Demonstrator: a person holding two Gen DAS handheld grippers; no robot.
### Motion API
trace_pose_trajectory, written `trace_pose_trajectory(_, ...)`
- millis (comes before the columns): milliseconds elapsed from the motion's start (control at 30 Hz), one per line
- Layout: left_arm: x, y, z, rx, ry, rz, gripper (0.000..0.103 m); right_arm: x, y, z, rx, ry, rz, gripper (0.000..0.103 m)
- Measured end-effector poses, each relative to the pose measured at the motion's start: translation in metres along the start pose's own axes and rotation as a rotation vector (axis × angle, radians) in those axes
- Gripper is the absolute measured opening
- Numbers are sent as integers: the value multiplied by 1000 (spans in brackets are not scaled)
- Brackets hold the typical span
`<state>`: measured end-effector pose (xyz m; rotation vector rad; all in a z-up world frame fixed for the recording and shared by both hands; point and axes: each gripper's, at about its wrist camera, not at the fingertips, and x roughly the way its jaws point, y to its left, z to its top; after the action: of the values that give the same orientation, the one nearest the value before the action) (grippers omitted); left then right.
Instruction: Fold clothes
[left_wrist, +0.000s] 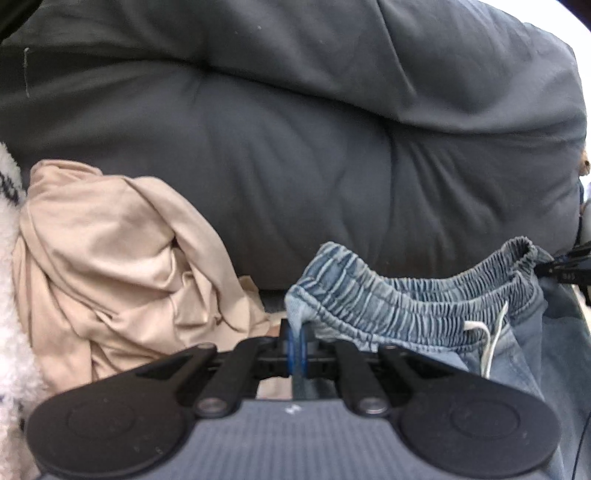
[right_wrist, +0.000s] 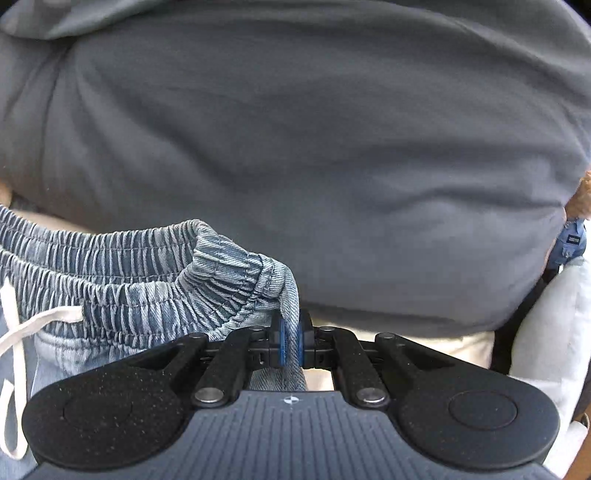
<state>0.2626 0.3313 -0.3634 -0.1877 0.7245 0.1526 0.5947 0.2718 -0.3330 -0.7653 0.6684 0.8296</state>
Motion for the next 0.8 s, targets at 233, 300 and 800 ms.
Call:
trace_pose_trajectory(233, 40, 2, -9, 29, 120, 57, 6, 50, 1, 2, 73, 51, 90, 6)
trace_pose_trajectory(300, 38, -4, -3, 55, 114, 75, 13, 65, -3, -3, 94, 57, 122, 13)
trace_pose_trajectory(800, 27, -61, 35, 241, 66, 129, 47, 0, -68, -53, 264, -24, 248, 55)
